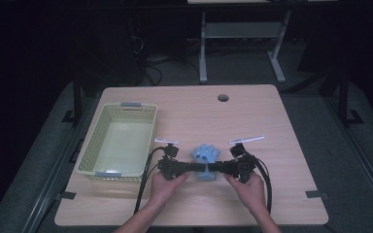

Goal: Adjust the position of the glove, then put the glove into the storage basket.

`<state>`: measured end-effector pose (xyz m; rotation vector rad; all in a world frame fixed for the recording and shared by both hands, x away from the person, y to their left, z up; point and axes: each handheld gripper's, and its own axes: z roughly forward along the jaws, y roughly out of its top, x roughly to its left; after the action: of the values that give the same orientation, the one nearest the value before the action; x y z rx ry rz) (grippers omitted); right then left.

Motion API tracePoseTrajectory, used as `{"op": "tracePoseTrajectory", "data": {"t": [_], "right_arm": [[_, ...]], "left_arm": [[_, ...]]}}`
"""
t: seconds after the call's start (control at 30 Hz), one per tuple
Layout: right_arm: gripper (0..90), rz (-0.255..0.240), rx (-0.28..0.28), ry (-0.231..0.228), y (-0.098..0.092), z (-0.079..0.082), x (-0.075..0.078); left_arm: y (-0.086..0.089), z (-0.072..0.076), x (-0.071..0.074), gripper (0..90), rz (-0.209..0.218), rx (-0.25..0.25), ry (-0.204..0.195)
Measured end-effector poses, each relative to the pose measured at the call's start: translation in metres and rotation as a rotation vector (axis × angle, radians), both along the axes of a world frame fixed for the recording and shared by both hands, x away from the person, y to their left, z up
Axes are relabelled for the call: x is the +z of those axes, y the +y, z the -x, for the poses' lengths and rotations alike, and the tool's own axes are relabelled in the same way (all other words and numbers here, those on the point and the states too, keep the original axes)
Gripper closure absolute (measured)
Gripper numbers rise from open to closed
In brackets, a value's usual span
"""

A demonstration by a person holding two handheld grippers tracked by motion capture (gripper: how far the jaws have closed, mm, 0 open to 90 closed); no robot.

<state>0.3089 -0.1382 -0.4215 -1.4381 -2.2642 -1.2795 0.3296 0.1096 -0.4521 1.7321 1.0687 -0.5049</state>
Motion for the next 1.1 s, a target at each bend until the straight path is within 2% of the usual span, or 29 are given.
{"op": "tracePoseTrajectory", "data": {"t": [0.57, 0.77, 1.1], "right_arm": [[76.6, -0.001, 0.003, -0.017, 0.003, -0.002, 0.009], [76.4, -0.012, 0.008, -0.033, 0.008, -0.003, 0.015], [76.1, -0.025, 0.02, -0.035, 0.016, -0.008, 0.026]], "left_arm": [[0.004, 0.0, 0.011, 74.7, 0.0, 0.002, -0.016], [0.01, -0.001, 0.017, 75.1, 0.003, 0.008, -0.022], [0.021, -0.004, 0.028, 75.2, 0.017, 0.011, -0.03]]}}
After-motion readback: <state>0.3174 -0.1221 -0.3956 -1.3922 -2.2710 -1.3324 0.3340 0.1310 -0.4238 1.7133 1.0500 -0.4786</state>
